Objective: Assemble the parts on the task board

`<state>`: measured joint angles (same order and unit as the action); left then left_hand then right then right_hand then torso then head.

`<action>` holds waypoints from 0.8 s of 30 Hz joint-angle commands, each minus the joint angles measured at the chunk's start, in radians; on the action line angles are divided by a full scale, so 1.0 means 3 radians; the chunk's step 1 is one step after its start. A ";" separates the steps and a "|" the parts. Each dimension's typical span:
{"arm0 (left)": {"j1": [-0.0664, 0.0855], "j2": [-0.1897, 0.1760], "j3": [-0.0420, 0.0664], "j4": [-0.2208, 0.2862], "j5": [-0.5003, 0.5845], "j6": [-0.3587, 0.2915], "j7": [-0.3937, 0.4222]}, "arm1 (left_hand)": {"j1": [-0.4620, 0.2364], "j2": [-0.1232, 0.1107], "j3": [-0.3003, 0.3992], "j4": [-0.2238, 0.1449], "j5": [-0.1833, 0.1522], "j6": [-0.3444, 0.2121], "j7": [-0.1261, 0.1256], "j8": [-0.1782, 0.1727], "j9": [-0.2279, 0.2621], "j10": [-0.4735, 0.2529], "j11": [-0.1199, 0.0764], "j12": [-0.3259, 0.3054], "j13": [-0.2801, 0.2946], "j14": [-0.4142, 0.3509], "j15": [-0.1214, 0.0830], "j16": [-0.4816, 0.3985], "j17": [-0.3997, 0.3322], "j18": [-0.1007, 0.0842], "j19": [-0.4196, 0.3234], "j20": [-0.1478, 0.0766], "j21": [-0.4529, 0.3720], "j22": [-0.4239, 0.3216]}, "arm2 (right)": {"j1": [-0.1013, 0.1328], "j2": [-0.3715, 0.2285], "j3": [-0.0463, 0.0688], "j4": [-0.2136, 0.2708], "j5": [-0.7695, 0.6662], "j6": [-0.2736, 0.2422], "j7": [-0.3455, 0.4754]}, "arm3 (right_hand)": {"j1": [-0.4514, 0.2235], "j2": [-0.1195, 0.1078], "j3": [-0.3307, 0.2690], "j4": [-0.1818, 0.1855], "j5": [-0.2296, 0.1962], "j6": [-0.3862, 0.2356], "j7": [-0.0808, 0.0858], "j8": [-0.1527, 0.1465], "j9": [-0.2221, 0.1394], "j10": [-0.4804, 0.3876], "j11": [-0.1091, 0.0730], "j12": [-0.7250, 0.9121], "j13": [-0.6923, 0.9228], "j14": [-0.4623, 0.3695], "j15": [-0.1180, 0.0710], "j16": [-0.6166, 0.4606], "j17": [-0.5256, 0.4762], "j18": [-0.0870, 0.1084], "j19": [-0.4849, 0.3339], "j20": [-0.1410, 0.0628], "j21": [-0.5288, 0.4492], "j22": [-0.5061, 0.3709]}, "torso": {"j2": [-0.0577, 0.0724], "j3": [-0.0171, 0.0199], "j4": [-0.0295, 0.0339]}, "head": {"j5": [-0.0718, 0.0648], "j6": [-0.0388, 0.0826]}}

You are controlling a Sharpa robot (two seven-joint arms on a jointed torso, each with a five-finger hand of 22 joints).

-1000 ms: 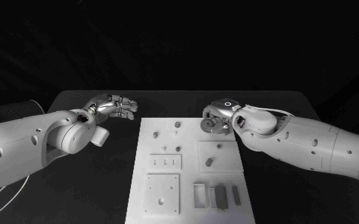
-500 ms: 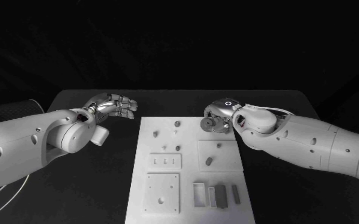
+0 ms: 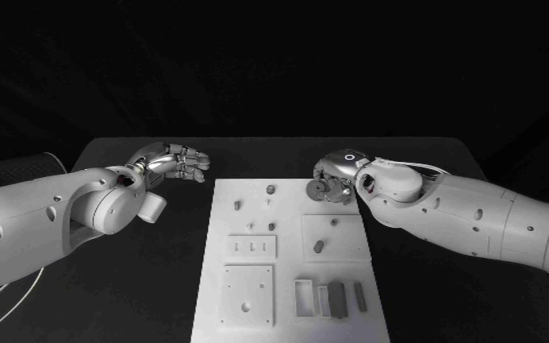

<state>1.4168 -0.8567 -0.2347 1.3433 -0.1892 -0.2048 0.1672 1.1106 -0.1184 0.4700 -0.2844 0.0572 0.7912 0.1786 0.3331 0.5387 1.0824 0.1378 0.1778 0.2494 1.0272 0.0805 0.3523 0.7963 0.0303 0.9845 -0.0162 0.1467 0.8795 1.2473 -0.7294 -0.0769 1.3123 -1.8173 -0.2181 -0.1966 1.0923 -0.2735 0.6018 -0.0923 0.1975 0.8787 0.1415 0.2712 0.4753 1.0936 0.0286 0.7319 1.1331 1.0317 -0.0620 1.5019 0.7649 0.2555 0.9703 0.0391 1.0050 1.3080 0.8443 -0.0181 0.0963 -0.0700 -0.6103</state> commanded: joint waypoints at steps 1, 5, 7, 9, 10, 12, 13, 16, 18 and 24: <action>0.0006 0.0004 0.0003 0.0004 -0.0008 0.0048 0.0017 | -0.0022 -0.0006 -0.0022 0.0003 -0.0021 -0.0007 0.0019 -0.0019 0.0004 -0.0023 0.0010 -0.0016 0.0006 0.0028 -0.0004 -0.0023 0.0005 0.0046 0.0005 -0.0011 -0.0020 -0.0004 | -0.0012 0.0008 -0.0007 -0.0019 -0.0012 0.0112 0.0017 | -0.0035 0.0002 0.0004 0.0029 0.0002 0.0033 -0.0002 0.0014 0.0001 -0.0026 0.0007 0.0025 -0.0005 -0.0012 -0.0001 0.0021 0.0005 0.0021 0.0002 -0.0025 0.0019 0.0064 | 0.0002 -0.0001 0.0001 | 0.0000 -0.0003; 0.0006 0.0004 0.0003 0.0008 -0.0008 0.0052 0.0015 | -0.0026 -0.0006 -0.0023 0.0004 -0.0021 -0.0008 0.0020 -0.0020 0.0005 -0.0023 0.0011 -0.0017 0.0006 0.0028 -0.0004 -0.0025 0.0007 0.0046 0.0004 -0.0011 -0.0021 -0.0004 | -0.0013 0.0009 -0.0007 -0.0037 0.0003 0.0134 0.0020 | -0.0033 0.0021 0.0012 0.0041 0.0002 0.0040 -0.0003 0.0018 0.0001 -0.0028 0.0006 0.0036 -0.0009 -0.0012 -0.0002 0.0024 0.0006 0.0021 0.0001 -0.0027 0.0023 0.0064 | 0.0000 -0.0002 0.0001 | -0.0002 -0.0007; 0.0006 0.0003 0.0003 0.0008 -0.0008 0.0050 0.0014 | -0.0027 -0.0006 -0.0023 0.0004 -0.0021 -0.0008 0.0020 -0.0021 0.0005 -0.0024 0.0011 -0.0018 0.0006 0.0028 -0.0004 -0.0026 0.0007 0.0046 0.0004 -0.0011 -0.0021 -0.0004 | -0.0013 0.0013 -0.0008 -0.0051 0.0011 0.0151 0.0022 | -0.0039 0.0021 0.0010 0.0049 0.0001 0.0038 -0.0001 0.0017 -0.0001 -0.0030 0.0007 0.0039 -0.0011 -0.0012 -0.0002 0.0024 0.0007 0.0021 0.0000 -0.0027 0.0024 0.0064 | 0.0000 -0.0003 0.0001 | -0.0004 -0.0010; 0.0006 0.0003 0.0003 0.0007 -0.0008 0.0051 0.0012 | -0.0029 -0.0006 -0.0024 0.0005 -0.0021 -0.0009 0.0020 -0.0022 0.0005 -0.0024 0.0011 -0.0018 0.0007 0.0028 -0.0004 -0.0027 0.0008 0.0046 0.0004 -0.0011 -0.0022 -0.0004 | -0.0013 0.0020 -0.0009 -0.0060 0.0020 0.0157 0.0027 | -0.0051 0.0016 0.0008 0.0063 0.0000 0.0030 0.0004 0.0012 -0.0005 -0.0034 0.0011 0.0045 -0.0016 -0.0014 -0.0001 0.0025 0.0007 0.0021 -0.0002 -0.0027 0.0026 0.0063 | 0.0001 -0.0003 0.0001 | -0.0002 -0.0010; 0.0006 0.0003 0.0003 0.0007 -0.0008 0.0050 0.0012 | -0.0029 -0.0006 -0.0024 0.0005 -0.0021 -0.0009 0.0020 -0.0022 0.0005 -0.0025 0.0011 -0.0019 0.0007 0.0028 -0.0004 -0.0027 0.0008 0.0046 0.0004 -0.0011 -0.0022 -0.0004 | -0.0013 0.0022 -0.0009 -0.0061 0.0021 0.0156 0.0034 | -0.0059 0.0015 0.0008 0.0074 0.0000 0.0027 0.0007 0.0010 -0.0007 -0.0036 0.0014 0.0048 -0.0018 -0.0015 0.0000 0.0025 0.0007 0.0021 -0.0004 -0.0027 0.0027 0.0063 | 0.0001 -0.0003 0.0000 | 0.0000 -0.0012; 0.0006 0.0004 0.0003 0.0007 -0.0008 0.0050 0.0011 | -0.0030 -0.0006 -0.0024 0.0005 -0.0021 -0.0009 0.0021 -0.0022 0.0005 -0.0025 0.0011 -0.0019 0.0007 0.0028 -0.0004 -0.0028 0.0009 0.0046 0.0004 -0.0011 -0.0022 -0.0004 | -0.0014 0.0028 -0.0010 -0.0063 0.0035 0.0167 0.0050 | -0.0059 0.0024 0.0012 0.0082 0.0002 0.0031 0.0009 0.0012 -0.0008 -0.0037 0.0016 0.0052 -0.0021 -0.0015 0.0000 0.0026 0.0008 0.0021 -0.0005 -0.0027 0.0028 0.0062 | 0.0001 -0.0002 0.0000 | -0.0001 -0.0012; 0.0006 0.0004 0.0003 0.0007 -0.0008 0.0051 0.0011 | -0.0030 -0.0006 -0.0024 0.0005 -0.0021 -0.0009 0.0021 -0.0022 0.0005 -0.0026 0.0012 -0.0019 0.0007 0.0028 -0.0003 -0.0028 0.0009 0.0046 0.0004 -0.0011 -0.0023 -0.0004 | -0.0014 0.0029 -0.0011 -0.0065 0.0044 0.0177 0.0057 | -0.0055 0.0032 0.0016 0.0085 0.0002 0.0034 0.0009 0.0013 -0.0008 -0.0038 0.0016 0.0055 -0.0023 -0.0015 0.0001 0.0027 0.0008 0.0021 -0.0005 -0.0028 0.0030 0.0062 | 0.0000 -0.0002 0.0000 | -0.0001 -0.0015; 0.0006 0.0005 0.0003 0.0008 -0.0008 0.0050 0.0011 | -0.0031 -0.0006 -0.0025 0.0005 -0.0021 -0.0010 0.0022 -0.0023 0.0006 -0.0026 0.0012 -0.0020 0.0007 0.0028 -0.0003 -0.0029 0.0010 0.0046 0.0004 -0.0011 -0.0023 -0.0004 | -0.0014 0.0032 -0.0012 -0.0082 0.0086 0.0225 0.0089 | -0.0043 0.0084 0.0027 0.0096 0.0001 0.0053 0.0006 0.0023 -0.0007 -0.0043 0.0014 0.0069 -0.0031 -0.0016 0.0002 0.0030 0.0010 0.0021 -0.0009 -0.0031 0.0035 0.0063 | 0.0000 -0.0001 0.0000 | -0.0001 -0.0015; 0.0006 0.0005 0.0003 0.0007 -0.0008 0.0050 0.0010 | -0.0032 -0.0006 -0.0025 0.0005 -0.0021 -0.0010 0.0022 -0.0024 0.0006 -0.0027 0.0012 -0.0020 0.0007 0.0028 -0.0003 -0.0030 0.0010 0.0046 0.0004 -0.0011 -0.0023 -0.0005 | -0.0014 0.0034 -0.0012 -0.0093 0.0096 0.0259 0.0104 | -0.0043 0.0136 0.0028 0.0104 0.0000 0.0072 0.0001 0.0034 -0.0006 -0.0048 0.0008 0.0078 -0.0037 -0.0018 0.0001 0.0033 0.0012 0.0021 -0.0013 -0.0031 0.0040 0.0063 | 0.0000 -0.0002 0.0001 | -0.0001 -0.0018; 0.0006 0.0003 0.0003 0.0008 -0.0008 0.0073 0.0007 | -0.0034 -0.0006 -0.0025 0.0006 -0.0021 -0.0011 0.0023 -0.0025 0.0007 -0.0027 0.0012 -0.0022 0.0008 0.0028 -0.0003 -0.0032 0.0012 0.0046 0.0004 -0.0011 -0.0025 -0.0005 | -0.0013 0.0037 -0.0013 -0.0125 0.0197 0.0328 0.0172 | -0.0040 0.0264 0.0012 0.0093 -0.0001 0.0069 -0.0004 0.0029 -0.0019 -0.0060 0.0005 0.0105 -0.0056 -0.0021 -0.0004 0.0042 0.0016 0.0021 -0.0025 -0.0034 0.0057 0.0065 | -0.0001 -0.0002 -0.0001 | -0.0005 -0.0028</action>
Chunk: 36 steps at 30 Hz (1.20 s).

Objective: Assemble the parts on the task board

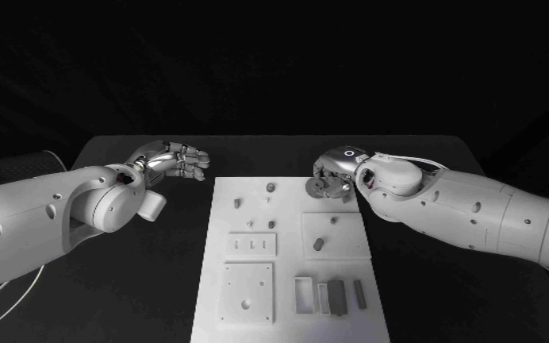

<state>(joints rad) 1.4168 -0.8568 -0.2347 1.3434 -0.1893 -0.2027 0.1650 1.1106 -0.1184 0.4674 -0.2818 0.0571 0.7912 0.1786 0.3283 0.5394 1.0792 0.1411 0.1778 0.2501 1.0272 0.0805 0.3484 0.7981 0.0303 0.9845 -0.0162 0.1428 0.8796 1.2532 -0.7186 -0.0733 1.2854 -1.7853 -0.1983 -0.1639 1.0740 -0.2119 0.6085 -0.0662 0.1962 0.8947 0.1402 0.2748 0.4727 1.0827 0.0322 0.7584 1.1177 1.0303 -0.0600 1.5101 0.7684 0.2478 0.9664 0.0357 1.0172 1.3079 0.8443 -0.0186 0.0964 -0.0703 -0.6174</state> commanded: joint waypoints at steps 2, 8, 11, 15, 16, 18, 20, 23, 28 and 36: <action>0.0006 0.0004 0.0003 0.0007 -0.0008 0.0069 0.0012 | -0.0035 -0.0006 -0.0016 -0.0003 -0.0021 -0.0012 0.0023 -0.0010 0.0004 -0.0017 0.0002 -0.0022 0.0006 0.0027 -0.0003 -0.0020 0.0006 0.0046 0.0004 -0.0011 -0.0012 -0.0005 | -0.0033 0.0004 -0.0026 -0.0042 0.0096 0.0274 0.0079 | 0.0038 0.0094 -0.0017 -0.0024 0.0004 0.0015 0.0000 0.0016 -0.0015 -0.0028 -0.0007 0.0026 -0.0011 -0.0017 -0.0013 0.0016 0.0005 0.0047 -0.0017 -0.0025 0.0022 0.0065 | -0.0001 0.0001 -0.0002 | -0.0001 -0.0004; 0.0006 0.0005 0.0003 0.0009 -0.0008 0.0069 0.0011 | -0.0037 -0.0005 -0.0016 -0.0003 -0.0021 -0.0012 0.0024 -0.0011 0.0005 -0.0018 0.0002 -0.0023 0.0006 0.0027 -0.0003 -0.0022 0.0007 0.0046 0.0003 -0.0011 -0.0013 -0.0005 | -0.0033 0.0006 -0.0026 -0.0047 0.0121 0.0291 0.0112 | 0.0046 0.0263 -0.0037 -0.0109 0.0005 0.0048 0.0001 0.0031 -0.0022 -0.0036 -0.0010 0.0059 -0.0035 -0.0018 -0.0014 0.0027 0.0009 0.0047 -0.0033 -0.0023 0.0035 0.0063 | -0.0002 0.0000 -0.0001 | 0.0000 -0.0006; 0.0006 0.0005 0.0003 0.0010 -0.0008 0.0064 0.0012 | -0.0037 -0.0004 -0.0016 -0.0002 -0.0021 -0.0012 0.0024 -0.0011 0.0005 -0.0018 0.0002 -0.0024 0.0006 0.0027 -0.0003 -0.0023 0.0008 0.0045 0.0003 -0.0011 -0.0014 -0.0005 | -0.0033 0.0008 -0.0027 -0.0045 0.0121 0.0263 0.0111 | 0.0040 0.0332 -0.0038 -0.0145 0.0007 0.0077 0.0004 0.0044 -0.0023 -0.0038 -0.0005 0.0074 -0.0045 -0.0018 -0.0013 0.0032 0.0011 0.0047 -0.0037 -0.0021 0.0042 0.0062 | 0.0000 0.0001 -0.0001 | 0.0001 -0.0003; 0.0006 0.0005 0.0003 0.0013 -0.0008 0.0061 0.0013 | -0.0037 -0.0003 -0.0015 -0.0003 -0.0021 -0.0012 0.0024 -0.0011 0.0006 -0.0018 0.0002 -0.0024 0.0007 0.0027 -0.0003 -0.0024 0.0009 0.0046 0.0003 -0.0011 -0.0014 -0.0005 | -0.0033 0.0009 -0.0027 -0.0038 0.0070 0.0209 0.0079 | 0.0008 0.0384 -0.0043 -0.0161 0.0008 0.0108 -0.0002 0.0057 -0.0024 -0.0031 -0.0010 0.0093 -0.0056 -0.0010 -0.0012 0.0041 0.0014 0.0047 -0.0036 -0.0017 0.0047 0.0060 | -0.0001 0.0001 -0.0002 | 0.0001 0.0000; 0.0006 0.0004 0.0003 0.0013 -0.0008 0.0060 0.0013 | -0.0037 -0.0003 -0.0015 -0.0003 -0.0021 -0.0012 0.0024 -0.0011 0.0006 -0.0018 0.0002 -0.0024 0.0007 0.0027 -0.0003 -0.0025 0.0009 0.0046 0.0003 -0.0011 -0.0014 -0.0005 | -0.0033 0.0009 -0.0027 -0.0036 0.0059 0.0196 0.0075 | 0.0000 0.0386 -0.0043 -0.0163 0.0008 0.0120 -0.0006 0.0063 -0.0024 -0.0027 -0.0013 0.0098 -0.0059 -0.0007 -0.0014 0.0045 0.0015 0.0047 -0.0034 -0.0017 0.0049 0.0059 | 0.0000 0.0002 -0.0002 | 0.0002 0.0001; 0.0006 0.0003 0.0003 0.0013 -0.0008 0.0059 0.0015 | -0.0037 -0.0003 -0.0015 -0.0003 -0.0021 -0.0012 0.0024 -0.0011 0.0006 -0.0019 0.0002 -0.0025 0.0007 0.0027 -0.0003 -0.0025 0.0009 0.0046 0.0002 -0.0011 -0.0015 -0.0005 | -0.0033 0.0006 -0.0027 -0.0026 0.0033 0.0155 0.0066 | -0.0006 0.0391 -0.0039 -0.0172 0.0009 0.0147 -0.0015 0.0075 -0.0021 -0.0020 -0.0021 0.0108 -0.0065 0.0000 -0.0017 0.0051 0.0017 0.0047 -0.0029 -0.0019 0.0053 0.0058 | 0.0000 0.0002 -0.0002 | 0.0004 0.0000; 0.0006 0.0001 0.0003 0.0013 -0.0008 0.0055 0.0016 | -0.0036 -0.0003 -0.0014 -0.0003 -0.0021 -0.0011 0.0023 -0.0011 0.0007 -0.0019 0.0002 -0.0025 0.0007 0.0027 -0.0003 -0.0026 0.0010 0.0046 0.0002 -0.0011 -0.0015 -0.0005 | -0.0033 0.0005 -0.0027 -0.0011 -0.0019 0.0114 0.0050 | -0.0007 0.0392 -0.0036 -0.0184 0.0009 0.0163 -0.0021 0.0082 -0.0020 -0.0013 -0.0028 0.0116 -0.0071 0.0008 -0.0021 0.0057 0.0019 0.0047 -0.0022 -0.0022 0.0058 0.0057 | 0.0001 0.0001 -0.0001 | 0.0004 -0.0001; 0.0006 0.0000 0.0003 0.0011 -0.0008 0.0054 0.0018 | -0.0036 -0.0002 -0.0014 -0.0004 -0.0021 -0.0011 0.0023 -0.0011 0.0007 -0.0018 0.0002 -0.0025 0.0008 0.0027 -0.0003 -0.0027 0.0010 0.0046 0.0002 -0.0011 -0.0016 -0.0005 | -0.0033 0.0005 -0.0026 0.0007 -0.0079 0.0049 0.0023 | -0.0009 0.0387 -0.0033 -0.0195 0.0009 0.0180 -0.0028 0.0090 -0.0019 -0.0004 -0.0034 0.0124 -0.0077 0.0017 -0.0026 0.0062 0.0021 0.0047 -0.0012 -0.0025 0.0064 0.0057 | 0.0000 0.0002 0.0000 | 0.0005 0.0000; 0.0006 0.0003 0.0003 0.0006 -0.0008 0.0049 0.0024 | -0.0034 -0.0001 -0.0012 -0.0005 -0.0021 -0.0010 0.0022 -0.0011 0.0008 -0.0018 0.0002 -0.0025 0.0009 0.0027 -0.0003 -0.0029 0.0012 0.0046 0.0002 -0.0011 -0.0017 -0.0005 | -0.0033 -0.0004 -0.0026 0.0056 -0.0191 -0.0014 -0.0020 | -0.0030 0.0339 -0.0033 -0.0202 0.0009 0.0209 -0.0039 0.0101 -0.0018 0.0014 -0.0045 0.0138 -0.0093 0.0038 -0.0036 0.0069 0.0020 0.0047 0.0010 -0.0033 0.0076 0.0054 | -0.0003 0.0000 0.0003 | 0.0009 0.0002; 0.0005 0.0015 0.0002 -0.0006 -0.0009 0.0034 0.0030 | -0.0028 0.0000 -0.0009 -0.0009 -0.0021 -0.0007 0.0020 -0.0011 0.0011 -0.0016 0.0001 -0.0026 0.0011 0.0027 -0.0003 -0.0032 0.0015 0.0046 0.0001 -0.0011 -0.0019 -0.0005 | -0.0032 -0.0036 -0.0022 0.0158 -0.0330 -0.0176 -0.0121 | -0.0046 0.0269 -0.0015 -0.0193 0.0009 0.0239 -0.0052 0.0109 -0.0020 0.0044 -0.0058 0.0154 -0.0120 0.0071 -0.0050 0.0074 0.0018 0.0047 0.0043 -0.0050 0.0087 0.0049 | -0.0007 -0.0005 -0.0001 | 0.0001 0.0010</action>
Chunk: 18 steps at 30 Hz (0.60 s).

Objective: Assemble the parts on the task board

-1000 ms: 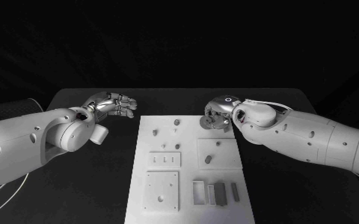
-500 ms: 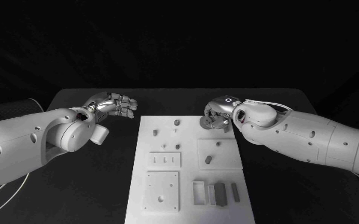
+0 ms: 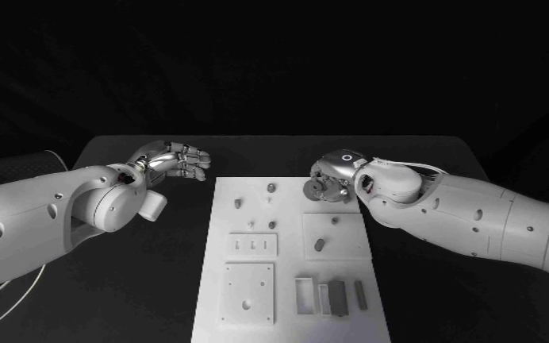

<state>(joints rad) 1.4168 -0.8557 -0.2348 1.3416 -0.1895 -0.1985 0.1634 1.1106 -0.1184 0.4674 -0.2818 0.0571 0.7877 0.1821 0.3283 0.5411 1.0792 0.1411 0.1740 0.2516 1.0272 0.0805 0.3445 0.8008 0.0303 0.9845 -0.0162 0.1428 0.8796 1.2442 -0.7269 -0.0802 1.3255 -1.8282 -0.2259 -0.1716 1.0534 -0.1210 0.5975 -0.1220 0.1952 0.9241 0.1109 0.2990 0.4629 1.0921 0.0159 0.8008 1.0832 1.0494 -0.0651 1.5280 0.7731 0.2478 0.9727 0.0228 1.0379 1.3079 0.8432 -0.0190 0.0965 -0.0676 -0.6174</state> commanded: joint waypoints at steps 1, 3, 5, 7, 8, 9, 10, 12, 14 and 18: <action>0.0005 0.0012 0.0003 -0.0002 -0.0008 0.0016 0.0036 | -0.0027 0.0000 -0.0009 -0.0010 -0.0021 0.0005 0.0008 -0.0011 0.0005 -0.0016 0.0001 -0.0013 0.0006 0.0027 -0.0003 -0.0019 0.0006 0.0047 0.0001 -0.0012 -0.0019 -0.0005 | -0.0001 -0.0015 0.0003 0.0041 -0.0202 -0.0093 -0.0107 | 0.0023 -0.0046 0.0025 -0.0006 0.0013 0.0147 0.0044 0.0031 0.0012 0.0018 -0.0006 0.0014 -0.0010 0.0014 -0.0036 0.0014 0.0001 0.0047 0.0029 -0.0010 0.0020 0.0048 | -0.0004 -0.0005 -0.0001 | -0.0005 0.0011; 0.0005 0.0012 0.0003 -0.0006 -0.0008 0.0011 0.0035 | -0.0024 0.0000 -0.0008 -0.0012 -0.0021 0.0005 0.0008 -0.0011 0.0006 -0.0016 0.0001 -0.0013 0.0006 0.0028 -0.0003 -0.0020 0.0007 0.0047 0.0001 -0.0012 -0.0019 -0.0005 | 0.0000 -0.0028 0.0009 0.0084 -0.0235 -0.0115 -0.0125 | 0.0023 -0.0057 0.0030 -0.0003 0.0013 0.0153 0.0041 0.0033 0.0012 0.0024 -0.0009 0.0016 -0.0017 0.0020 -0.0039 0.0013 -0.0001 0.0047 0.0036 -0.0014 0.0021 0.0046 | -0.0004 -0.0003 -0.0001 | -0.0001 0.0013; 0.0005 0.0011 0.0003 -0.0010 -0.0008 0.0006 0.0036 | -0.0023 0.0000 -0.0008 -0.0013 -0.0021 0.0006 0.0008 -0.0011 0.0006 -0.0016 0.0001 -0.0014 0.0007 0.0028 -0.0003 -0.0021 0.0008 0.0047 0.0001 -0.0012 -0.0020 -0.0005 | 0.0003 -0.0041 0.0020 0.0143 -0.0259 -0.0127 -0.0139 | 0.0023 -0.0066 0.0035 -0.0001 0.0013 0.0158 0.0039 0.0034 0.0012 0.0029 -0.0011 0.0017 -0.0022 0.0027 -0.0042 0.0012 -0.0002 0.0047 0.0042 -0.0017 0.0022 0.0045 | 0.0000 0.0000 -0.0001 | 0.0001 0.0021; 0.0005 0.0011 0.0003 -0.0015 -0.0008 0.0001 0.0038 | -0.0022 -0.0001 -0.0008 -0.0013 -0.0021 0.0006 0.0008 -0.0011 0.0007 -0.0016 0.0001 -0.0014 0.0007 0.0028 -0.0003 -0.0021 0.0008 0.0047 0.0001 -0.0012 -0.0020 -0.0005 | 0.0008 -0.0051 0.0032 0.0213 -0.0288 -0.0141 -0.0157 | 0.0022 -0.0076 0.0039 0.0004 0.0012 0.0162 0.0037 0.0035 0.0011 0.0036 -0.0013 0.0019 -0.0029 0.0034 -0.0045 0.0010 -0.0005 0.0047 0.0049 -0.0021 0.0022 0.0043 | 0.0001 0.0000 -0.0002 | 0.0005 0.0023; 0.0005 0.0011 0.0003 -0.0017 -0.0008 0.0000 0.0039 | -0.0021 -0.0001 -0.0008 -0.0013 -0.0021 0.0006 0.0007 -0.0011 0.0007 -0.0016 0.0001 -0.0014 0.0007 0.0028 -0.0003 -0.0022 0.0009 0.0047 0.0001 -0.0011 -0.0020 -0.0005 | 0.0012 -0.0054 0.0038 0.0254 -0.0318 -0.0149 -0.0168 | 0.0021 -0.0082 0.0041 0.0006 0.0012 0.0164 0.0036 0.0035 0.0011 0.0039 -0.0014 0.0019 -0.0032 0.0038 -0.0046 0.0009 -0.0006 0.0047 0.0053 -0.0022 0.0022 0.0042 | 0.0001 0.0000 -0.0002 | 0.0007 0.0022; 0.0005 0.0012 0.0003 -0.0017 -0.0008 -0.0001 0.0039 | -0.0021 -0.0001 -0.0008 -0.0013 -0.0021 0.0007 0.0007 -0.0011 0.0007 -0.0016 0.0001 -0.0014 0.0007 0.0028 -0.0003 -0.0022 0.0009 0.0047 0.0001 -0.0011 -0.0020 -0.0005 | 0.0014 -0.0057 0.0043 0.0285 -0.0330 -0.0155 -0.0176 | 0.0021 -0.0084 0.0042 0.0008 0.0012 0.0164 0.0036 0.0035 0.0010 0.0041 -0.0014 0.0020 -0.0035 0.0040 -0.0047 0.0008 -0.0007 0.0047 0.0055 -0.0024 0.0023 0.0042 | 0.0001 0.0001 -0.0003 | 0.0010 0.0024; 0.0005 0.0012 0.0003 -0.0017 -0.0008 -0.0001 0.0040 | -0.0021 -0.0001 -0.0007 -0.0013 -0.0021 0.0007 0.0007 -0.0011 0.0007 -0.0016 0.0001 -0.0014 0.0007 0.0028 -0.0003 -0.0022 0.0009 0.0047 0.0001 -0.0011 -0.0020 -0.0005 | 0.0019 -0.0061 0.0049 0.0331 -0.0338 -0.0161 -0.0185 | 0.0021 -0.0090 0.0044 0.0010 0.0012 0.0165 0.0035 0.0035 0.0010 0.0044 -0.0015 0.0020 -0.0038 0.0044 -0.0049 0.0007 -0.0008 0.0047 0.0059 -0.0025 0.0023 0.0041 | 0.0001 0.0000 -0.0003 | 0.0010 0.0026; 0.0005 0.0013 0.0003 -0.0016 -0.0008 -0.0004 0.0040 | -0.0020 -0.0001 -0.0007 -0.0014 -0.0021 0.0007 0.0007 -0.0011 0.0008 -0.0016 0.0001 -0.0014 0.0007 0.0028 -0.0003 -0.0023 0.0009 0.0047 0.0002 -0.0011 -0.0020 -0.0004 | 0.0031 -0.0065 0.0060 0.0414 -0.0364 -0.0157 -0.0209 | 0.0019 -0.0102 0.0047 0.0015 0.0012 0.0167 0.0034 0.0035 0.0009 0.0048 -0.0016 0.0020 -0.0044 0.0050 -0.0051 0.0005 -0.0010 0.0047 0.0064 -0.0028 0.0023 0.0040 | 0.0000 0.0000 -0.0004 | 0.0016 0.0026; 0.0005 0.0013 0.0003 -0.0016 -0.0008 -0.0010 0.0039 | -0.0020 -0.0001 -0.0007 -0.0014 -0.0021 0.0007 0.0007 -0.0012 0.0008 -0.0017 0.0001 -0.0014 0.0008 0.0028 -0.0003 -0.0023 0.0010 0.0047 0.0002 -0.0011 -0.0020 -0.0004 | 0.0043 -0.0051 0.0080 0.0481 -0.0361 -0.0165 -0.0229 | 0.0015 -0.0118 0.0051 0.0024 0.0011 0.0171 0.0033 0.0036 0.0008 0.0054 -0.0018 0.0021 -0.0052 0.0057 -0.0054 0.0002 -0.0013 0.0047 0.0071 -0.0032 0.0022 0.0037 | 0.0001 0.0000 -0.0003 | 0.0026 0.0026; 0.0005 0.0022 0.0002 -0.0021 -0.0008 -0.0025 0.0041 | -0.0013 -0.0006 -0.0007 -0.0017 -0.0021 0.0007 0.0007 -0.0014 0.0010 -0.0024 0.0004 -0.0020 0.0008 0.0029 -0.0003 -0.0027 0.0013 0.0047 0.0002 -0.0011 -0.0022 -0.0004 | 0.0062 0.0025 0.0093 0.0529 -0.0375 -0.0177 -0.0254 | 0.0011 -0.0130 0.0056 0.0037 0.0011 0.0173 0.0031 0.0035 0.0007 0.0060 -0.0019 0.0022 -0.0060 0.0065 -0.0057 -0.0001 -0.0015 0.0047 0.0079 -0.0035 0.0021 0.0035 | 0.0000 0.0000 0.0000 | 0.0034 0.0032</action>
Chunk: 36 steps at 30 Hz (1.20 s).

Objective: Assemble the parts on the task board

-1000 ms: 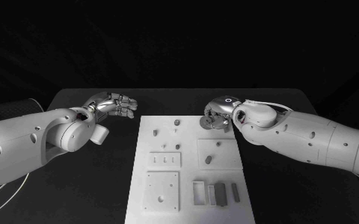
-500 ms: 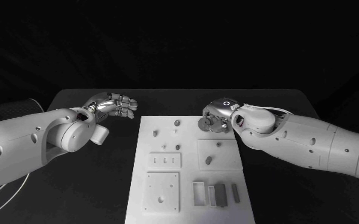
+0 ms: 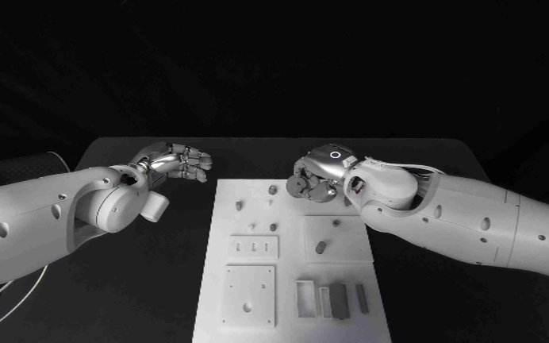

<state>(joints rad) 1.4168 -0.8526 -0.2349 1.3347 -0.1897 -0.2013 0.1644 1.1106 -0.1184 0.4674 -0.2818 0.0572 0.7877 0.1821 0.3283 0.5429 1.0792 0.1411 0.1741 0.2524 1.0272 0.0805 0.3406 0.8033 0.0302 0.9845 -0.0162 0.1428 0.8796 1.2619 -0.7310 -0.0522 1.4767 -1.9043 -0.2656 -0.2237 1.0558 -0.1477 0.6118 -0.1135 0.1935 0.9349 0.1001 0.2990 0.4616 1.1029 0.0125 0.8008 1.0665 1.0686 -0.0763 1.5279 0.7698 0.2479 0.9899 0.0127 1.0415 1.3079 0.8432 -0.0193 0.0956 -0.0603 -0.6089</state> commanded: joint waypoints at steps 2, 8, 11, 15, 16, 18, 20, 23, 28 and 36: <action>0.0005 0.0015 0.0001 0.0001 -0.0008 -0.0013 0.0039 | -0.0013 -0.0007 -0.0007 -0.0017 -0.0021 0.0007 0.0007 -0.0014 0.0004 -0.0025 0.0005 -0.0021 0.0005 0.0029 -0.0003 -0.0015 0.0006 0.0047 0.0002 -0.0011 -0.0022 -0.0004 | 0.0003 0.0082 0.0000 0.0032 -0.0130 -0.0040 -0.0081 | 0.0002 -0.0047 0.0010 0.0013 0.0017 0.0138 0.0067 0.0035 0.0011 0.0027 -0.0009 0.0022 -0.0008 0.0005 -0.0021 -0.0001 -0.0004 0.0046 0.0025 -0.0003 0.0010 0.0035 | -0.0002 0.0001 0.0005 | 0.0021 0.0005; 0.0004 0.0013 0.0000 0.0003 -0.0008 -0.0021 0.0042 | -0.0012 -0.0007 -0.0007 -0.0016 -0.0021 0.0007 0.0007 -0.0014 0.0005 -0.0026 0.0005 -0.0022 0.0006 0.0030 -0.0002 -0.0016 0.0008 0.0047 0.0002 -0.0011 -0.0023 -0.0003 | 0.0003 0.0276 -0.0004 0.0036 -0.0269 -0.0047 -0.0101 | 0.0005 -0.0057 0.0015 0.0018 0.0017 0.0137 0.0066 0.0033 0.0009 0.0032 -0.0009 0.0023 -0.0015 0.0011 -0.0023 -0.0002 -0.0006 0.0046 0.0031 -0.0007 0.0009 0.0033 | 0.0003 -0.0002 0.0007 | 0.0049 0.0000; 0.0004 0.0017 0.0000 0.0004 -0.0008 -0.0021 0.0044 | -0.0011 -0.0007 -0.0006 -0.0016 -0.0021 0.0007 0.0007 -0.0015 0.0005 -0.0026 0.0006 -0.0022 0.0006 0.0030 -0.0002 -0.0017 0.0008 0.0046 0.0003 -0.0011 -0.0023 -0.0003 | 0.0003 0.0350 -0.0020 0.0011 -0.0311 -0.0048 -0.0104 | 0.0009 -0.0061 0.0018 0.0018 0.0017 0.0136 0.0066 0.0032 0.0009 0.0033 -0.0010 0.0024 -0.0017 0.0014 -0.0024 -0.0003 -0.0006 0.0046 0.0034 -0.0009 0.0009 0.0033 | 0.0005 -0.0002 0.0004 | 0.0045 0.0004; 0.0004 0.0018 0.0000 0.0010 -0.0008 -0.0021 0.0043 | -0.0011 -0.0007 -0.0007 -0.0015 -0.0021 0.0007 0.0007 -0.0015 0.0006 -0.0026 0.0006 -0.0023 0.0007 0.0030 -0.0002 -0.0018 0.0009 0.0046 0.0003 -0.0010 -0.0023 -0.0003 | 0.0002 0.0425 -0.0077 -0.0044 -0.0340 -0.0031 -0.0097 | 0.0013 -0.0065 0.0020 0.0017 0.0017 0.0135 0.0066 0.0031 0.0008 0.0035 -0.0010 0.0024 -0.0021 0.0016 -0.0025 -0.0003 -0.0006 0.0046 0.0036 -0.0011 0.0009 0.0033 | 0.0005 -0.0005 0.0006 | 0.0049 0.0001; 0.0004 0.0018 0.0000 0.0012 -0.0008 -0.0020 0.0043 | -0.0011 -0.0007 -0.0007 -0.0015 -0.0021 0.0007 0.0008 -0.0015 0.0006 -0.0026 0.0006 -0.0023 0.0007 0.0030 -0.0002 -0.0018 0.0010 0.0046 0.0003 -0.0010 -0.0024 -0.0003 | 0.0002 0.0442 -0.0092 -0.0059 -0.0344 -0.0031 -0.0096 | 0.0014 -0.0067 0.0020 0.0016 0.0017 0.0135 0.0066 0.0031 0.0008 0.0035 -0.0010 0.0024 -0.0021 0.0017 -0.0025 -0.0004 -0.0007 0.0046 0.0036 -0.0012 0.0009 0.0032 | 0.0005 -0.0005 0.0006 | 0.0050 -0.0001; 0.0004 0.0015 0.0000 0.0015 -0.0008 -0.0020 0.0042 | -0.0011 -0.0007 -0.0007 -0.0015 -0.0021 0.0007 0.0008 -0.0015 0.0006 -0.0026 0.0006 -0.0023 0.0007 0.0031 -0.0002 -0.0019 0.0010 0.0046 0.0003 -0.0010 -0.0024 -0.0003 | -0.0001 0.0478 -0.0124 -0.0083 -0.0356 -0.0030 -0.0091 | 0.0016 -0.0069 0.0021 0.0015 0.0016 0.0134 0.0066 0.0030 0.0007 0.0036 -0.0010 0.0024 -0.0023 0.0018 -0.0026 -0.0004 -0.0007 0.0046 0.0037 -0.0013 0.0009 0.0032 | 0.0006 -0.0005 0.0007 | 0.0053 -0.0005; 0.0004 0.0015 0.0000 0.0012 -0.0008 -0.0020 0.0042 | -0.0011 -0.0007 -0.0007 -0.0015 -0.0021 0.0008 0.0008 -0.0016 0.0007 -0.0026 0.0006 -0.0023 0.0007 0.0031 -0.0002 -0.0020 0.0011 0.0046 0.0003 -0.0010 -0.0024 -0.0003 | -0.0006 0.0496 -0.0141 -0.0089 -0.0367 -0.0024 -0.0091 | 0.0017 -0.0070 0.0022 0.0016 0.0016 0.0133 0.0066 0.0029 0.0007 0.0036 -0.0010 0.0024 -0.0024 0.0018 -0.0026 -0.0004 -0.0007 0.0046 0.0038 -0.0013 0.0009 0.0032 | 0.0008 -0.0004 0.0007 | 0.0053 -0.0007; 0.0004 0.0016 0.0000 0.0011 -0.0008 -0.0018 0.0042 | -0.0011 -0.0006 -0.0007 -0.0015 -0.0021 0.0008 0.0008 -0.0016 0.0007 -0.0026 0.0006 -0.0023 0.0008 0.0031 -0.0002 -0.0020 0.0011 0.0046 0.0003 -0.0010 -0.0024 -0.0003 | -0.0009 0.0527 -0.0182 -0.0118 -0.0379 -0.0005 -0.0087 | 0.0017 -0.0071 0.0022 0.0015 0.0016 0.0133 0.0066 0.0029 0.0007 0.0036 -0.0010 0.0025 -0.0024 0.0019 -0.0026 -0.0005 -0.0007 0.0046 0.0038 -0.0013 0.0009 0.0032 | 0.0008 -0.0003 0.0011 | 0.0065 -0.0016; 0.0004 0.0013 0.0000 0.0011 -0.0008 -0.0013 0.0039 | -0.0011 -0.0006 -0.0007 -0.0014 -0.0021 0.0008 0.0009 -0.0016 0.0008 -0.0026 0.0006 -0.0024 0.0008 0.0031 -0.0002 -0.0021 0.0012 0.0046 0.0003 -0.0010 -0.0025 -0.0003 | -0.0022 0.0564 -0.0228 -0.0187 -0.0434 -0.0032 -0.0071 | 0.0025 -0.0078 0.0023 0.0010 0.0016 0.0129 0.0067 0.0026 0.0005 0.0037 -0.0009 0.0025 -0.0029 0.0021 -0.0027 -0.0006 -0.0007 0.0046 0.0039 -0.0016 0.0008 0.0032 | 0.0005 -0.0004 0.0008 | 0.0078 -0.0025; 0.0005 0.0022 0.0000 0.0012 -0.0010 -0.0004 0.0035 | -0.0011 -0.0006 -0.0007 -0.0014 -0.0021 0.0008 0.0009 -0.0017 0.0008 -0.0026 0.0006 -0.0024 0.0009 0.0032 -0.0002 -0.0023 0.0014 0.0046 0.0003 -0.0010 -0.0025 -0.0002 | -0.0027 0.0600 -0.0241 -0.0272 -0.0527 -0.0094 -0.0075 | 0.0039 -0.0099 0.0025 -0.0002 0.0016 0.0122 0.0069 0.0020 0.0001 0.0037 -0.0007 0.0026 -0.0037 0.0023 -0.0027 -0.0010 -0.0009 0.0046 0.0041 -0.0019 0.0006 0.0031 | 0.0004 0.0002 0.0003 | 0.0083 -0.0024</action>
<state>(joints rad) 1.4167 -0.8481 -0.2355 1.3355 -0.1900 -0.2050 0.1652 1.1106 -0.1184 0.4674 -0.2818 0.0572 0.7877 0.1821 0.3283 0.5437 1.0792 0.1411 0.1700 0.2539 1.0272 0.0805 0.3406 0.8059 0.0302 0.9845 -0.0161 0.1389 0.8796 1.2542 -0.5526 -0.1245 1.3964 -2.0252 -0.2818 -0.2473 1.0544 -0.1783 0.6146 -0.1104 0.1957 0.9445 0.0961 0.3034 0.4617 1.1064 0.0089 0.8046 1.0560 1.0769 -0.0751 1.5278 0.7682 0.2478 0.9991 0.0078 1.0415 1.3079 0.8451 -0.0191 0.0970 -0.0355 -0.6172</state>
